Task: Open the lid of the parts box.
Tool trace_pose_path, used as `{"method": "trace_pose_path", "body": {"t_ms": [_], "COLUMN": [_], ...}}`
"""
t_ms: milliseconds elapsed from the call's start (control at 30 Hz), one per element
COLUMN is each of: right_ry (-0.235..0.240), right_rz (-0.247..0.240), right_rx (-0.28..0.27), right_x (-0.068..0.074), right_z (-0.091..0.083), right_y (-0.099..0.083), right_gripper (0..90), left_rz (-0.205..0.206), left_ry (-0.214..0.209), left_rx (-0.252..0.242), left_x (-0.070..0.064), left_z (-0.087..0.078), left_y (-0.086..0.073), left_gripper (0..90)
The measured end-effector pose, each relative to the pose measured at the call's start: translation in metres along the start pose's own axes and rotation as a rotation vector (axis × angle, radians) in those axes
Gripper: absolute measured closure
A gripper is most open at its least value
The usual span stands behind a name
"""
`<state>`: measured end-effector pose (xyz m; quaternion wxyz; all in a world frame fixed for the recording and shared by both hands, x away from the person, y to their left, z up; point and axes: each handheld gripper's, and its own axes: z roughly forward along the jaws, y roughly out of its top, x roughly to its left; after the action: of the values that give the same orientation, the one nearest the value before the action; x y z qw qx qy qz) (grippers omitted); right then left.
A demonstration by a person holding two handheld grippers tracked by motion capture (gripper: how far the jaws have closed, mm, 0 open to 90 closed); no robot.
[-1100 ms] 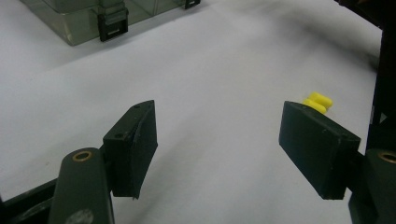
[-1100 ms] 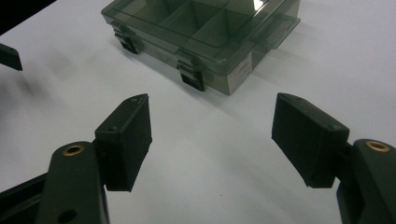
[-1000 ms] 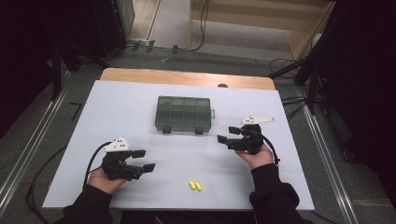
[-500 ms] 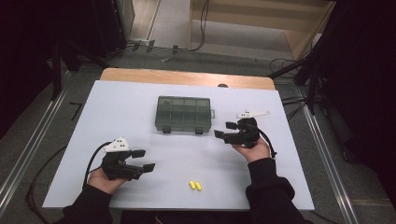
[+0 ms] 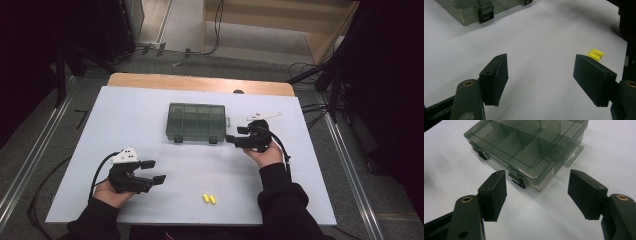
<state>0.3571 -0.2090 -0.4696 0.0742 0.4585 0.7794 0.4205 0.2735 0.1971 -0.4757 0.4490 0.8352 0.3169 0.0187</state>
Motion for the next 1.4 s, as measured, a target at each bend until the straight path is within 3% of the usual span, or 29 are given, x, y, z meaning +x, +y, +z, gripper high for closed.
{"method": "trace_pose_path", "body": {"t_ms": [167,367,433,733,933,1400], "right_ry": [-0.007,-0.009,-0.018,0.001,0.011,0.002], "right_rz": [0.005,0.005,-0.019,-0.037,-0.025,-0.029], "right_rx": [0.009,0.017,0.023,0.042,0.055,0.061], "right_x": [-0.002,-0.003,-0.003,-0.005,-0.008,-0.007], "right_z": [0.005,0.010,0.011,0.018,0.022,0.028], "right_y": [-0.001,-0.007,-0.010,-0.016,-0.018,-0.018], "right_gripper": [34.5,46.1,54.2,82.9,87.7,87.8], "left_rz": [-0.002,-0.001,-0.001,-0.006,-0.009,-0.014], "left_ry": [0.000,0.003,0.004,0.006,0.012,0.022], "left_rx": [-0.003,-0.001,0.004,-0.001,-0.001,0.001], "left_x": [0.000,0.001,0.001,0.001,0.000,0.000], "left_z": [0.000,-0.001,-0.001,-0.002,-0.003,-0.007], "left_y": [0.000,0.000,0.000,-0.002,-0.003,-0.006], "left_gripper": [27.8,27.8,27.8,27.8,27.8,27.8]}}
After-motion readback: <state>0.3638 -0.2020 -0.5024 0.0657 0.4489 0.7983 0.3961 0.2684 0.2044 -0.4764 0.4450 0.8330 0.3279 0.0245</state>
